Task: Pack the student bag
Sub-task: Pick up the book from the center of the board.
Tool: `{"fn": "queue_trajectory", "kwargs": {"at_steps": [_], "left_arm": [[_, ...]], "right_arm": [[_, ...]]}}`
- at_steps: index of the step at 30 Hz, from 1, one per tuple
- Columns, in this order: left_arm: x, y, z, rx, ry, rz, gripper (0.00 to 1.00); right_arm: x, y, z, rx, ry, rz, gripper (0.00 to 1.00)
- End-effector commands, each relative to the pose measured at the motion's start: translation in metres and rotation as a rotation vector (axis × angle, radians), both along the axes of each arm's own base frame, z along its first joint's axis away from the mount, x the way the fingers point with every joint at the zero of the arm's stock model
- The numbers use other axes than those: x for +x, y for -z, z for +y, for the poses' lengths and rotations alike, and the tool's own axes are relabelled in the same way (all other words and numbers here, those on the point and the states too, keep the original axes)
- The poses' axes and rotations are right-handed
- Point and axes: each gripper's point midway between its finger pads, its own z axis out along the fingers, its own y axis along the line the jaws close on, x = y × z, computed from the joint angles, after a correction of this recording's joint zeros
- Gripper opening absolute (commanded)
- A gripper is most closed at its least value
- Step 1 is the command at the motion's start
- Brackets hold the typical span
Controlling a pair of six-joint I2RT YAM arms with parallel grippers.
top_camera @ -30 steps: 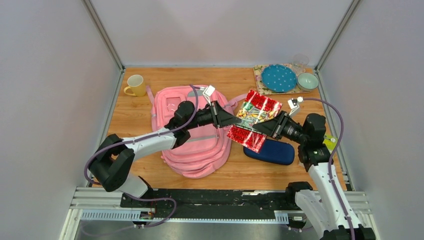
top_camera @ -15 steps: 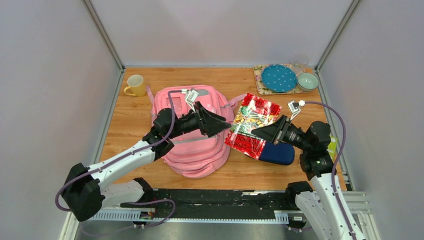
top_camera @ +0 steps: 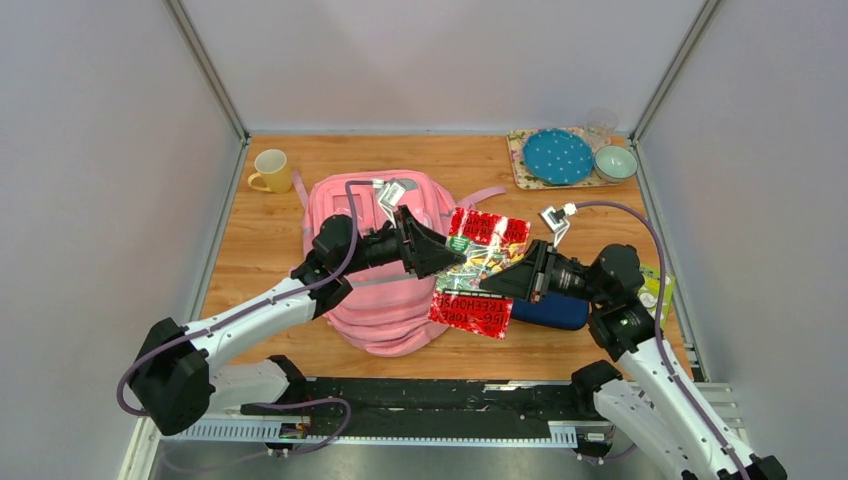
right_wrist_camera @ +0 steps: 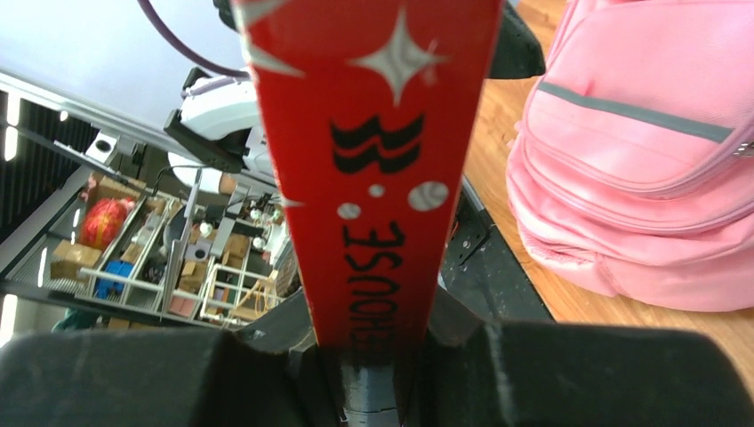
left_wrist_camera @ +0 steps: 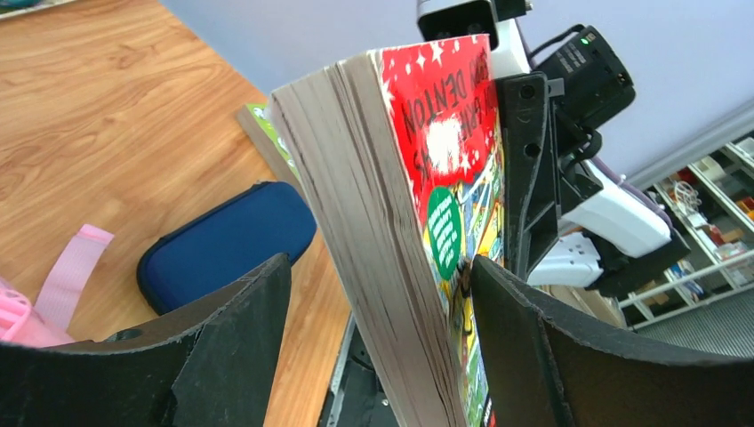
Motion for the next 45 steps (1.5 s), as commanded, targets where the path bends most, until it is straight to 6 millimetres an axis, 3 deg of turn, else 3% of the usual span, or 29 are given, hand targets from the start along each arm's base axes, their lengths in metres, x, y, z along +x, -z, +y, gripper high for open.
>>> {"fn": "queue_trajectory", "kwargs": {"at_steps": [1, 10, 12, 13, 15, 16, 17, 18, 19, 20, 21, 22, 23, 24, 26, 27, 29, 30, 33, 38, 40, 41, 42, 45], "left_arm": [[-0.012, -0.021, -0.003, -0.055, 0.074, -0.07, 0.8], [-0.037, -0.032, -0.002, -0.137, 0.213, -0.09, 0.81], [-0.039, -0.035, -0.002, -0.151, 0.224, -0.086, 0.75], [-0.04, -0.034, -0.002, -0.15, 0.225, -0.084, 0.56], [-0.039, -0.032, -0.001, -0.141, 0.212, -0.084, 0.33], [-0.038, -0.03, 0.0, -0.131, 0.204, -0.083, 0.09], [-0.036, -0.021, 0.0, -0.097, 0.188, -0.07, 0.0], [-0.031, -0.022, 0.003, -0.088, 0.142, -0.074, 0.0], [-0.026, -0.017, 0.005, -0.066, 0.104, -0.067, 0.0], [-0.02, 0.001, 0.009, 0.002, 0.056, -0.046, 0.0], [-0.009, -0.004, 0.019, 0.003, -0.051, -0.058, 0.0], [-0.002, 0.002, 0.025, 0.029, -0.11, -0.05, 0.0], [0.003, 0.019, 0.033, 0.083, -0.168, -0.022, 0.0], [0.013, 0.011, 0.048, 0.069, -0.282, -0.032, 0.0], [0.02, 0.022, 0.065, 0.092, -0.384, -0.013, 0.0], [0.028, 0.013, 0.082, 0.061, -0.483, -0.026, 0.0], [0.032, 0.02, 0.098, 0.028, -0.571, -0.013, 0.0], [0.034, 0.013, 0.11, -0.017, -0.633, -0.019, 0.0], [0.034, 0.011, 0.124, -0.105, -0.69, 0.013, 0.0], [0.029, 0.002, 0.127, -0.287, -0.672, 0.085, 0.0], [0.027, 0.001, 0.127, -0.335, -0.658, 0.101, 0.0], [0.025, -0.002, 0.128, -0.378, -0.647, 0.107, 0.0], [0.024, -0.002, 0.128, -0.39, -0.64, 0.114, 0.0], [0.02, -0.008, 0.13, -0.471, -0.616, 0.136, 0.0]], "right_arm": [[-0.024, -0.039, 0.005, 0.073, -0.113, -0.193, 0.0], [-0.034, -0.037, 0.012, 0.044, -0.253, -0.237, 0.0], [-0.033, -0.03, 0.013, 0.009, -0.268, -0.212, 0.0], [-0.031, -0.035, 0.014, -0.005, -0.264, -0.22, 0.0], [-0.024, -0.023, 0.014, -0.071, -0.241, -0.201, 0.0], [-0.02, -0.019, 0.015, -0.093, -0.238, -0.192, 0.0], [-0.011, -0.022, 0.015, -0.12, -0.194, -0.232, 0.0], [-0.006, -0.007, 0.013, -0.181, -0.158, -0.154, 0.12], [0.017, 0.005, 0.009, -0.252, -0.026, -0.118, 0.26], [0.028, 0.008, 0.005, -0.3, 0.043, -0.106, 0.39], [0.034, 0.025, -0.003, -0.369, 0.106, -0.032, 0.61], [0.047, 0.034, -0.012, -0.412, 0.208, -0.013, 0.69], [0.049, 0.047, -0.016, -0.431, 0.234, 0.022, 0.74], [0.051, 0.05, -0.016, -0.412, 0.261, 0.045, 0.78], [0.05, 0.049, -0.02, -0.364, 0.319, 0.06, 0.81], [0.051, 0.062, -0.021, -0.347, 0.333, 0.081, 0.81], [0.049, 0.064, -0.026, -0.302, 0.389, 0.112, 0.85], [0.047, 0.069, -0.027, -0.287, 0.402, 0.115, 0.86], [0.042, 0.071, -0.019, -0.25, 0.389, 0.126, 0.87], [0.035, 0.081, 0.011, -0.242, 0.355, 0.161, 0.88], [0.033, 0.07, 0.028, -0.162, 0.337, 0.145, 0.88], [0.032, 0.081, 0.032, -0.153, 0.338, 0.191, 0.88], [0.036, 0.068, 0.039, -0.092, 0.334, 0.167, 0.89], [0.038, 0.068, 0.049, -0.043, 0.342, 0.179, 0.9]]}}
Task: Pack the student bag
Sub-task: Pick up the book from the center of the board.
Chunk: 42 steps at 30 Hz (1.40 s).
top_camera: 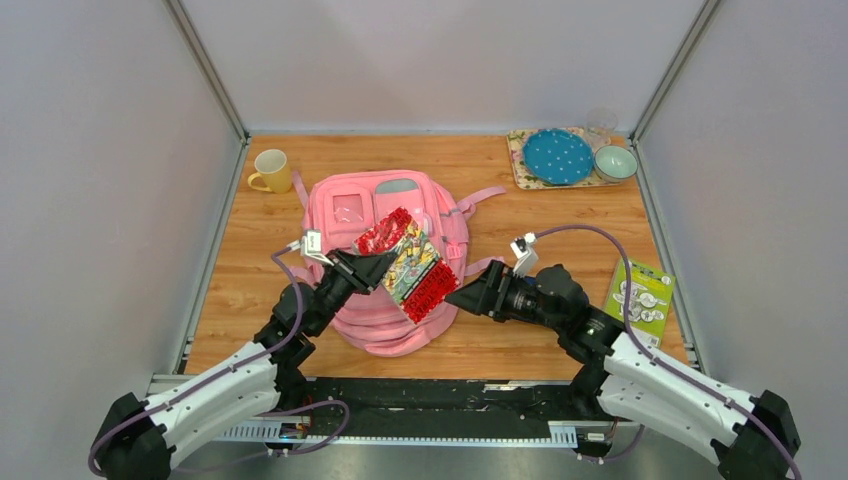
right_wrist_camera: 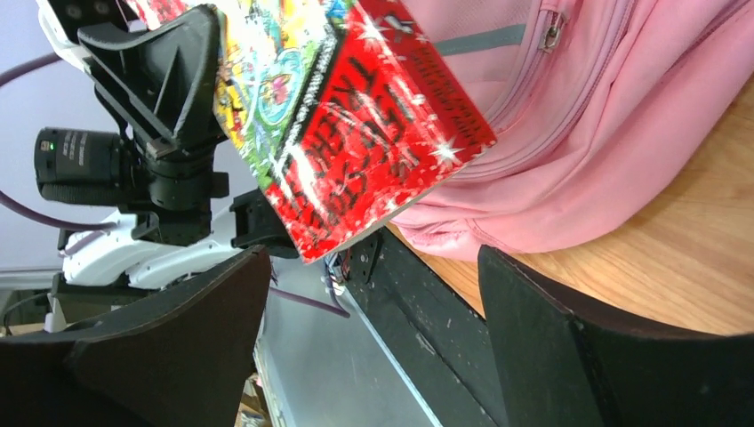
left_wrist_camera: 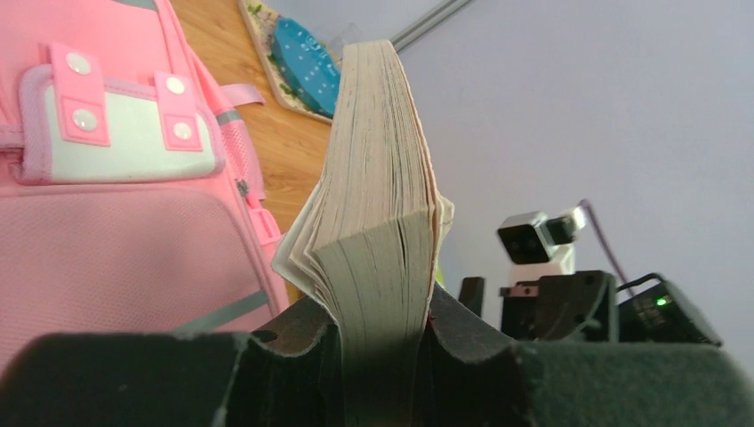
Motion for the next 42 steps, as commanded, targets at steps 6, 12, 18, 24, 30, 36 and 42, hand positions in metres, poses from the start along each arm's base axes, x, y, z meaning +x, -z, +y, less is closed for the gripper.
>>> {"fn": "queue_trajectory", "kwargs": {"at_steps": [6, 12, 18, 24, 30, 36, 42], "left_arm": [[-0.014, -0.075, 0.014, -0.41, 0.028, -0.126, 0.0], [-0.015, -0.071, 0.011, -0.459, 0.055, -0.11, 0.0], [-0.019, -0.069, 0.01, -0.547, 0.1, -0.098, 0.0], [-0.02, -0.063, 0.014, -0.548, 0.087, -0.101, 0.0], [-0.021, -0.053, 0.003, -0.43, 0.105, -0.082, 0.39], [-0.014, -0.017, -0.02, 0.249, 0.161, -0.051, 0.85], [-0.041, 0.019, -0.009, 0.721, 0.377, -0.202, 0.85]], "right_arm": [[0.027, -0.04, 0.023, 0.215, 0.123, -0.046, 0.91], [0.026, -0.048, 0.041, 0.281, 0.079, -0.06, 0.91], [0.023, -0.062, 0.064, 0.347, 0.045, -0.077, 0.9], [0.024, -0.066, 0.068, 0.354, 0.1, -0.099, 0.5], [0.027, -0.061, 0.054, 0.321, 0.158, -0.099, 0.0], [0.032, -0.054, 0.01, 0.211, 0.299, -0.133, 0.0], [0.036, -0.041, -0.063, 0.079, 0.525, -0.155, 0.0]]}}
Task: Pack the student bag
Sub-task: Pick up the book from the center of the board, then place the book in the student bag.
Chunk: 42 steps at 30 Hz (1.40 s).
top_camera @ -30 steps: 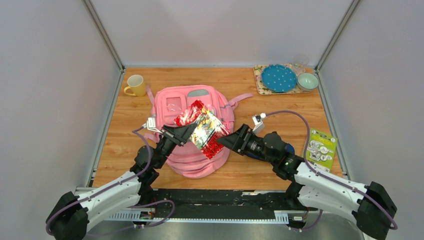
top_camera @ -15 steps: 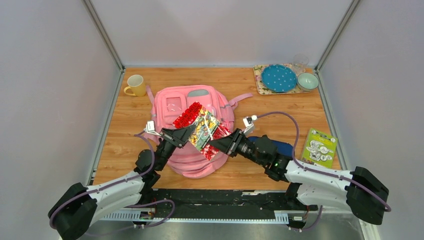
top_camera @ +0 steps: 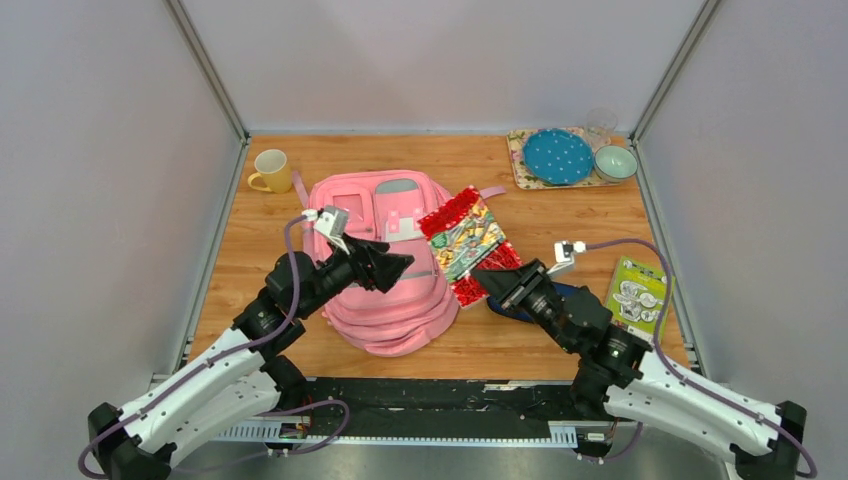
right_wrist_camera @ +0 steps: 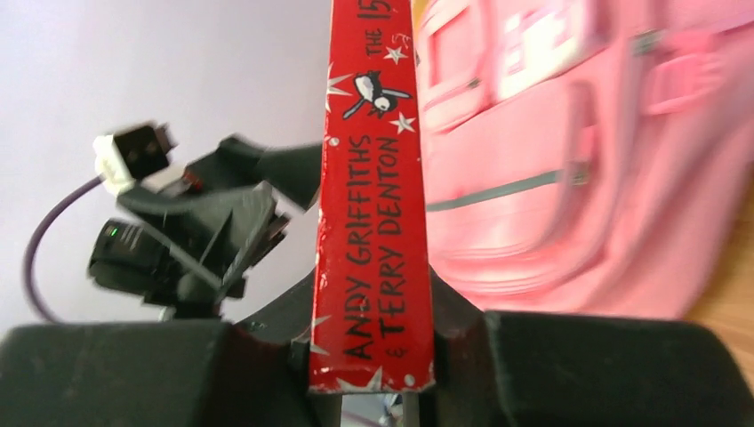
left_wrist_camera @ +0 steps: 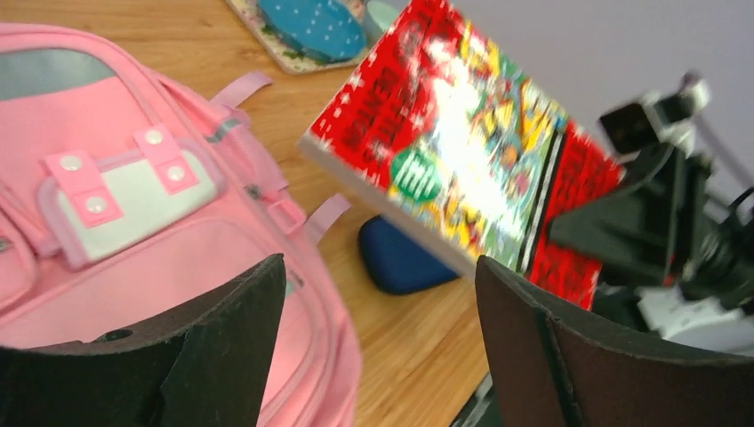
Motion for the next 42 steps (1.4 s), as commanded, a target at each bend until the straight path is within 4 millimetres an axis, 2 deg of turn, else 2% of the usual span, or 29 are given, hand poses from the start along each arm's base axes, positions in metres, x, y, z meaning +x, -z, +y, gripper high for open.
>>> {"fn": "queue_trajectory", "kwargs": {"at_steps": [1, 5, 7, 10, 12, 22, 26, 33, 42], "left_arm": [[-0.036, 0.07, 0.015, 0.496, 0.241, -0.076, 0.85], [-0.063, 0.092, 0.01, 0.558, 0.421, -0.027, 0.85], [-0.077, 0.108, 0.011, 0.587, 0.493, 0.025, 0.85], [-0.086, 0.125, 0.015, 0.613, 0.533, 0.068, 0.85], [-0.091, 0.127, 0.015, 0.606, 0.549, 0.064, 0.85], [-0.091, 0.138, 0.014, 0.67, 0.523, 0.07, 0.84], [-0.083, 0.153, 0.018, 0.749, 0.481, 0.079, 0.84], [-0.075, 0.17, 0.022, 0.823, 0.453, 0.076, 0.84], [-0.083, 0.194, 0.022, 0.835, 0.492, 0.114, 0.77]], "right_arm": [[0.02, 0.026, -0.065, -0.16, 0.282, 0.028, 0.0], [0.012, 0.025, -0.096, -0.163, 0.342, 0.026, 0.0], [0.01, 0.023, -0.102, -0.156, 0.348, 0.027, 0.0], [0.005, 0.022, -0.107, -0.155, 0.338, 0.035, 0.0], [0.003, 0.023, -0.107, -0.157, 0.331, 0.043, 0.0], [0.001, 0.026, -0.086, -0.159, 0.254, 0.057, 0.0], [0.001, 0.026, -0.079, -0.167, 0.234, 0.056, 0.0], [0.001, 0.028, -0.076, -0.175, 0.228, 0.062, 0.0], [0.002, 0.034, -0.074, -0.183, 0.222, 0.077, 0.0]]}}
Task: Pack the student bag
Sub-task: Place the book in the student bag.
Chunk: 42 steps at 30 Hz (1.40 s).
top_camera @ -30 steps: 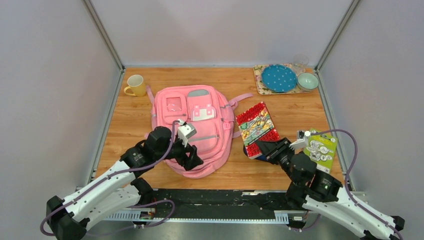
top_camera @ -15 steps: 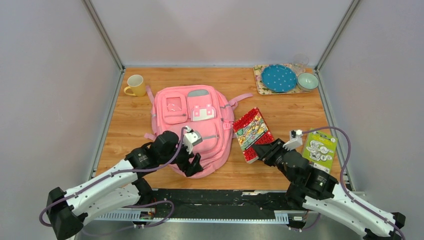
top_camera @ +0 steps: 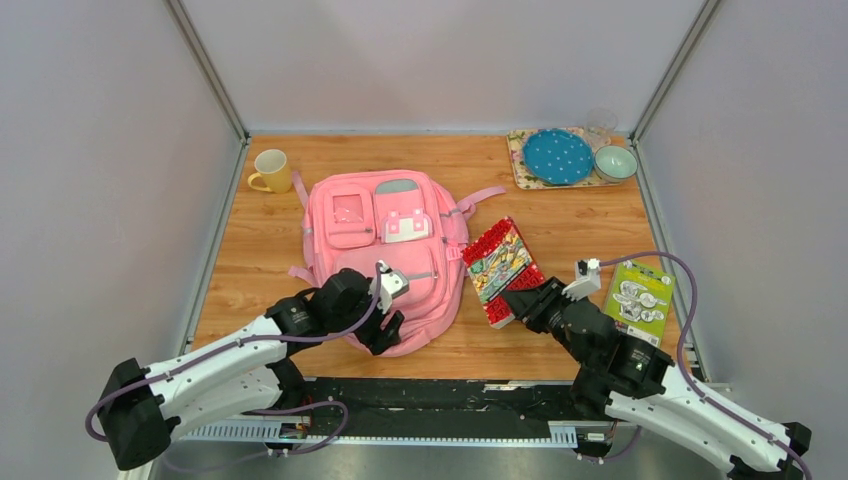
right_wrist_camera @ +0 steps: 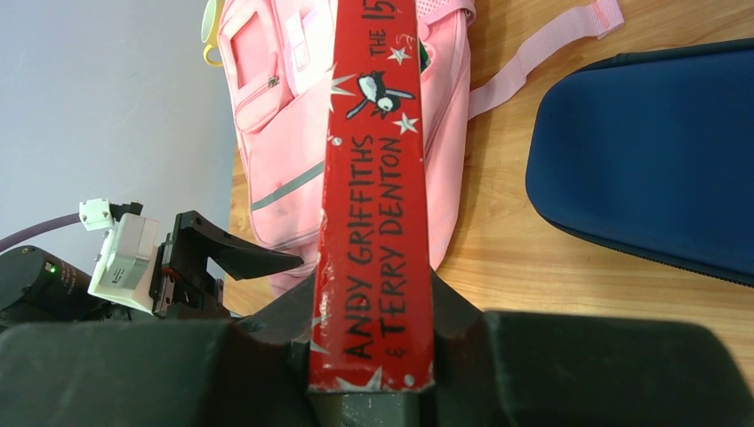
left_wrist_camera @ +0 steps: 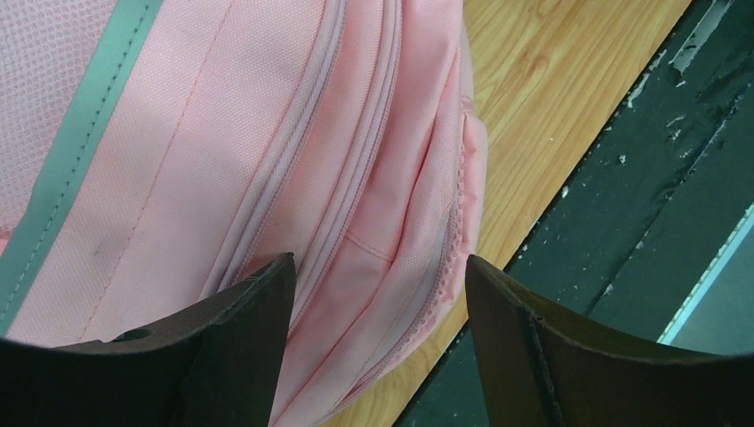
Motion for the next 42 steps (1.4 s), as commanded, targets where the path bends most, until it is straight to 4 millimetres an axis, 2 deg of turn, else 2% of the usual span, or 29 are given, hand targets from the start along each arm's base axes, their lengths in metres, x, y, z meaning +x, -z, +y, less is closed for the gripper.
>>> {"fn": "queue_trajectory", "kwargs": {"at_steps": [1, 4, 7, 8, 10, 11, 14, 17, 20, 21, 23, 24, 26, 27, 29, 30, 32, 33, 36, 39, 42], "left_arm": [[0.001, 0.004, -0.004, -0.011, 0.018, -0.018, 0.76], [0.003, 0.006, -0.002, -0.005, 0.001, -0.026, 0.7], [0.004, 0.005, -0.004, -0.01, 0.001, -0.024, 0.58], [0.004, 0.006, -0.004, -0.01, 0.004, -0.022, 0.48], [0.004, 0.005, -0.005, -0.01, 0.002, -0.022, 0.37], [0.005, 0.004, -0.006, -0.011, 0.004, -0.022, 0.24], [0.004, 0.002, -0.008, -0.022, 0.009, -0.021, 0.0], [0.009, -0.008, -0.012, -0.051, -0.01, -0.039, 0.0], [0.022, -0.032, -0.018, -0.107, -0.066, -0.087, 0.0], [0.03, -0.049, -0.024, -0.147, -0.08, -0.12, 0.0], [0.041, -0.07, -0.028, -0.186, -0.123, -0.169, 0.0], [0.05, -0.093, -0.034, -0.235, -0.143, -0.206, 0.0], [0.064, -0.115, -0.037, -0.263, -0.192, -0.253, 0.0], [0.069, -0.14, -0.043, -0.31, -0.197, -0.28, 0.0], [0.084, -0.156, -0.044, -0.31, -0.254, -0.317, 0.0], [0.089, -0.177, -0.047, -0.345, -0.269, -0.337, 0.0], [0.097, -0.191, -0.049, -0.369, -0.302, -0.362, 0.0], [0.1, -0.205, -0.051, -0.413, -0.32, -0.377, 0.0], [0.105, -0.223, -0.051, -0.464, -0.349, -0.404, 0.0], [0.106, -0.228, -0.05, -0.488, -0.374, -0.403, 0.0], [0.102, -0.229, -0.054, -0.51, -0.355, -0.383, 0.0]], "right_arm": [[0.006, -0.049, 0.007, 0.15, 0.011, -0.082, 0.0], [0.006, -0.048, 0.008, 0.149, 0.01, -0.079, 0.0], [0.006, -0.047, 0.009, 0.15, 0.009, -0.077, 0.0], [0.007, -0.046, 0.009, 0.149, 0.011, -0.076, 0.0], [0.006, -0.046, 0.009, 0.149, 0.008, -0.074, 0.0], [0.006, -0.046, 0.009, 0.149, 0.008, -0.074, 0.0], [0.004, -0.044, 0.009, 0.151, 0.004, -0.066, 0.0], [0.002, -0.04, 0.007, 0.15, 0.001, -0.05, 0.0], [-0.004, -0.034, 0.004, 0.143, -0.011, -0.026, 0.0], [-0.006, -0.035, 0.003, 0.146, -0.016, -0.023, 0.0], [-0.013, -0.034, 0.0, 0.142, -0.041, -0.016, 0.0], [-0.016, -0.034, 0.0, 0.145, -0.053, -0.013, 0.0], [-0.023, -0.038, -0.002, 0.156, -0.088, -0.016, 0.0], [-0.026, -0.039, -0.002, 0.161, -0.097, -0.013, 0.0], [-0.034, -0.042, -0.003, 0.184, -0.131, -0.007, 0.0], [-0.037, -0.043, -0.003, 0.192, -0.14, -0.001, 0.0], [-0.042, -0.043, -0.003, 0.209, -0.16, 0.01, 0.0], [-0.044, -0.044, -0.005, 0.234, -0.159, 0.013, 0.0], [-0.047, -0.044, -0.003, 0.283, -0.171, 0.02, 0.0], [-0.048, -0.044, 0.006, 0.313, -0.191, 0.041, 0.0], [-0.049, -0.048, 0.022, 0.372, -0.239, 0.043, 0.0]]}}
